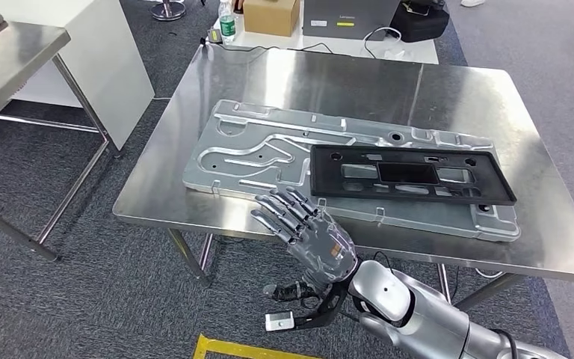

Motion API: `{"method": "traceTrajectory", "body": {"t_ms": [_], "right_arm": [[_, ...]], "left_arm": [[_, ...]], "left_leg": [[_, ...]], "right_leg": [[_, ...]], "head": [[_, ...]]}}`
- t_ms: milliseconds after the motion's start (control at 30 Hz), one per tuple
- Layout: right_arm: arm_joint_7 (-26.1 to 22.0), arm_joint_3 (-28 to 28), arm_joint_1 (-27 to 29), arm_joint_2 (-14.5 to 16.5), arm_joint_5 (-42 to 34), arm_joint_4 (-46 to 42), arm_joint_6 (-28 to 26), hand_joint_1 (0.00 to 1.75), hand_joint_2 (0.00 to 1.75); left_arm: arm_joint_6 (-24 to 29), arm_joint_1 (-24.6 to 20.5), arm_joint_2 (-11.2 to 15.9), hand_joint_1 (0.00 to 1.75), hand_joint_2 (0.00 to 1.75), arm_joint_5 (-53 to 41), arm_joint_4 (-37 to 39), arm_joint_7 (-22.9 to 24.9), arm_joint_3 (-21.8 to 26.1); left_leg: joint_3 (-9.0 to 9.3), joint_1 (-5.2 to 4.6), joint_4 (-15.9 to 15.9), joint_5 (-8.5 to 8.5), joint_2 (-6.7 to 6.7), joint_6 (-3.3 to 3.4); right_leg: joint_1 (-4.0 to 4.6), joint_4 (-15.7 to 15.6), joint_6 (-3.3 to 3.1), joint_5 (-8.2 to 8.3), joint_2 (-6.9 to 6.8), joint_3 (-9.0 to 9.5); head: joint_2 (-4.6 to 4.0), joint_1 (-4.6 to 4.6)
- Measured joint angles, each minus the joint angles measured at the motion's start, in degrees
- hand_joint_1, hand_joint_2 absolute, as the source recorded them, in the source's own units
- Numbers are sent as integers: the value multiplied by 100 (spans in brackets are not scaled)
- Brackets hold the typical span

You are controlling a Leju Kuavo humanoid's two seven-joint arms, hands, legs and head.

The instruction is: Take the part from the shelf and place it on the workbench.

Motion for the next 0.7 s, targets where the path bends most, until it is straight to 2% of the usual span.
{"method": "traceTrajectory", "body": {"t_ms": [67, 100, 200, 267, 300, 367, 400, 433, 467, 533, 600, 633, 700], "right_arm": [[2, 15, -23, 2, -2, -11, -3, 0, 0], [3, 25, -34, 2, -3, -15, -4, 0, 44], [8, 88, -57, 4, -8, -36, -14, 0, 175], [26, 174, -73, 9, -8, -56, -43, 0, 175], [40, 225, -77, 11, -6, -62, -63, 0, 175], [78, 344, -72, 26, 4, -59, -113, 0, 175], [97, 406, -61, 39, 13, -52, -142, 0, 175], [115, 464, -45, 55, 25, -42, -173, 0, 175], [128, 516, -29, 73, 40, -28, -202, 0, 175], [145, 593, 14, 110, 70, 1, -258, 0, 175], [154, 632, 88, 152, 85, 31, -318, 0, 175], [155, 648, 155, 191, 89, 66, -363, 0, 175], [160, 695, 339, 305, 102, 193, -479, 0, 175]], "left_arm": [[1, -1, 1, 0, 0, 1, 0, 1, 1], [1, -1, 1, 0, 0, 3, 0, 4, 2], [14, -4, 2, 0, 0, 23, 0, 59, 11], [34, -7, 2, 0, 0, 28, 0, 113, 17], [46, -7, 2, 0, 0, 27, 0, 134, 19], [69, -4, 3, 0, 0, 16, 0, 180, 21], [82, -2, 4, 0, 0, 5, 0, 201, 21], [94, 2, 4, 0, 0, -7, 0, 221, 22], [106, 5, 6, 0, 0, -20, 0, 237, 22], [137, 6, 10, 0, 0, -36, 0, 264, 22], [181, -4, 13, 0, 0, -51, 0, 288, 22], [209, -10, 13, 0, 0, -60, 0, 299, 22], [254, -17, 13, 0, 0, -72, 0, 322, 21]], "left_leg": [[-35, 13, 107, -85, -6, -96], [-51, 8, 153, -116, -6, -138], [-87, 9, 217, -161, -4, -234], [-173, 25, 413, -339, -11, -291], [-270, 30, 656, -514, -15, -313], [-576, 32, 1346, -893, -18, -339], [-692, 33, 1619, -989, -18, -346], [-726, 33, 1727, -977, -17, -347], [-651, 33, 1619, -854, -11, -340], [-258, 31, 923, -486, 79, -313], [53, 13, 331, -304, 220, -286], [81, -6, 228, -276, 255, -267], [20, -48, 210, -209, 197, -206]], "right_leg": [[11, -555, -14, 154, -16, 329], [27, -666, -51, 129, -15, 394], [53, -668, -201, 57, -7, 362], [48, -694, -293, 71, -37, 339], [47, -709, -336, 84, -63, 325], [67, -708, -396, 115, -123, 270], [80, -704, -411, 135, -156, 235], [91, -699, -421, 157, -193, 203], [97, -695, -421, 180, -233, 173], [103, -687, -396, 233, -306, 129], [110, -690, -355, 283, -364, 114], [115, -698, -327, 309, -403, 123], [117, -739, -258, 386, -502, 146]], "head": [[1, 0], [1, 0], [2, -3], [2, -4], [2, -5], [2, -5], [2, -5], [2, -5], [2, -5], [2, -6], [2, -5], [2, -5], [2, -3]]}}
